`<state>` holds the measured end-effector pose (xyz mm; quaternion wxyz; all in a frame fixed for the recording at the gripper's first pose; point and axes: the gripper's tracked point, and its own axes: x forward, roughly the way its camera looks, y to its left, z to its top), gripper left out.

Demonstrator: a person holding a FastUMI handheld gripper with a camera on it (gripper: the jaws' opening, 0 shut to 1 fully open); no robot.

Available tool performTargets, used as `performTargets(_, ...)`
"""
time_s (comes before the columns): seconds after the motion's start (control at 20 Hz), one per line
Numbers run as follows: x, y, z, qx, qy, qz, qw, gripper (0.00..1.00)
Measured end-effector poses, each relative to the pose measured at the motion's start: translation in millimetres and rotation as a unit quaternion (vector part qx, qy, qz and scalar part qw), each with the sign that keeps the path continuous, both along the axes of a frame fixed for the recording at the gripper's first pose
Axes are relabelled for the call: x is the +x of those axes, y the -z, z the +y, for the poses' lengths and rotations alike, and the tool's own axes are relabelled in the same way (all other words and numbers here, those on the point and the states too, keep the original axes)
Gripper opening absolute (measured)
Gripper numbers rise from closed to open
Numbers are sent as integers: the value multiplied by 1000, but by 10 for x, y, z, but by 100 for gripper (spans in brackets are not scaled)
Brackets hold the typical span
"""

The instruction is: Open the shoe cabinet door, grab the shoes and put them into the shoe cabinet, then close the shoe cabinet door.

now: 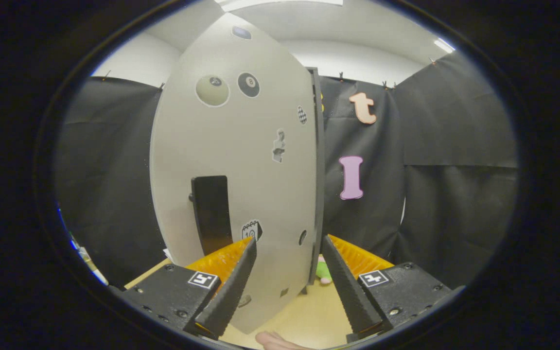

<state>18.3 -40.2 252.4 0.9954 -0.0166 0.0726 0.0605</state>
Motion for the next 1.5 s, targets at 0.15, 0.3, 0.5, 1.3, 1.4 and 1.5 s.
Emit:
performTargets(0.15,177,53,269,0,6,-9,1000,91)
performTargets(0.3,381,109,637,6,-10,-29,1000,91)
performTargets(0.5,505,246,1042,11,-16,-31,999,91)
performTargets(1.3,-857,451,862,6,-4,-48,999,97)
performTargets(1.4,-1045,437,722,15,7,-50,999,97)
performTargets(1.5,-1251,451,630,20,13,-52,998,96)
